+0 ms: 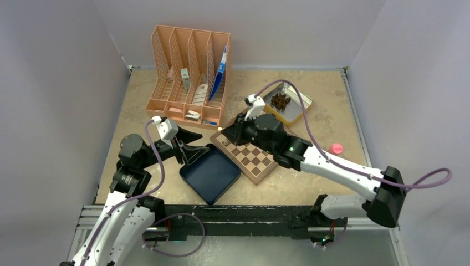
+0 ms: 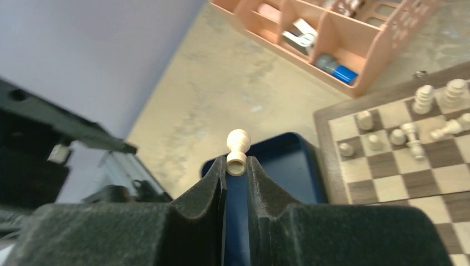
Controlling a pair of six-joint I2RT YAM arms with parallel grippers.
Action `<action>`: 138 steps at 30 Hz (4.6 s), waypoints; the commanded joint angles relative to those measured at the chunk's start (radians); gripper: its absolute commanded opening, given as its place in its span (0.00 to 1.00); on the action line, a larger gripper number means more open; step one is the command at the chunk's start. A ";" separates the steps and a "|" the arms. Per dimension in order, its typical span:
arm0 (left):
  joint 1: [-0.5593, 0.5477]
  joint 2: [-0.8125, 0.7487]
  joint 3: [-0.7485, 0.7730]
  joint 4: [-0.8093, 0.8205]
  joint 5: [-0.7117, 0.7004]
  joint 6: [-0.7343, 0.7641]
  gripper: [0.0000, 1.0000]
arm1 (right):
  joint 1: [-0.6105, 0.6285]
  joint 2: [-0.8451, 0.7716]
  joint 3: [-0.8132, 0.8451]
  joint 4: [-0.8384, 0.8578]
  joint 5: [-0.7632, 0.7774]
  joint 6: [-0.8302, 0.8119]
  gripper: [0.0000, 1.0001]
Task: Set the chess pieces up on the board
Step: Place the chess piece on the chessboard.
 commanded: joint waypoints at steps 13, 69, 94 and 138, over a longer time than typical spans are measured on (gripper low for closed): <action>-0.002 -0.113 0.012 -0.214 -0.014 0.236 0.52 | -0.004 0.412 0.370 -0.691 0.338 -0.220 0.18; -0.002 -0.135 0.005 -0.261 -0.055 0.272 0.58 | -0.070 0.494 0.501 -0.677 0.155 -0.290 0.14; -0.002 -0.154 0.008 -0.273 -0.092 0.287 0.58 | -0.070 0.803 0.787 -0.681 0.123 -0.339 0.13; -0.002 -0.152 0.008 -0.270 -0.082 0.293 0.58 | -0.071 0.940 0.831 -0.721 0.133 -0.327 0.17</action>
